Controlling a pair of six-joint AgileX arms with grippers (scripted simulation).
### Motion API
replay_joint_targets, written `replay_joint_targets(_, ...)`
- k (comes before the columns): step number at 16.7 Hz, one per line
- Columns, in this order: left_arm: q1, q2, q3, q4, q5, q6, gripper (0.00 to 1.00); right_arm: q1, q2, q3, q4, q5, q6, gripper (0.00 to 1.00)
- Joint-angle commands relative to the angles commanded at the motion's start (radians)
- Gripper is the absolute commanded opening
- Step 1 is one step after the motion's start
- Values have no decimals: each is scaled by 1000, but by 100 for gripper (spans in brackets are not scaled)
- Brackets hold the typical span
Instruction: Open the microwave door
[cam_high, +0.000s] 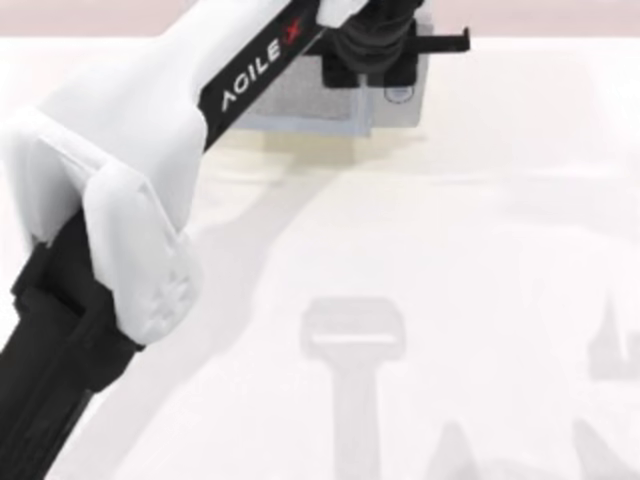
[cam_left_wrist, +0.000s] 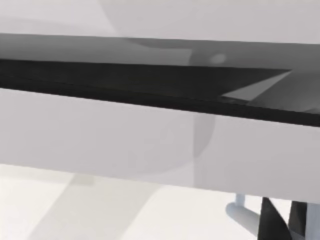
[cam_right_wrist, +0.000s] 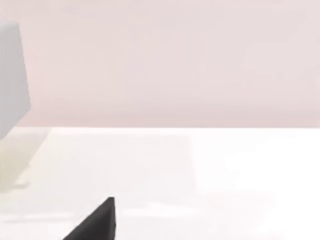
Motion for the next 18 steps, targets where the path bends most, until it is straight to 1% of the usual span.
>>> replay_joint_targets(4,-7,-24,-40,30,4,10,0,0,0,0,0,0,0,100)
replay_joint_targets(10,2,-173,-329,172,26,69,0,0,0,0,0,0,0,100)
replay_joint_targets(12,3,-204,-385,204,34,83,0,0,0,0,0,0,0,100)
replay_joint_targets(18,3,-212,-398,212,36,86,0,0,0,0,0,0,0,100)
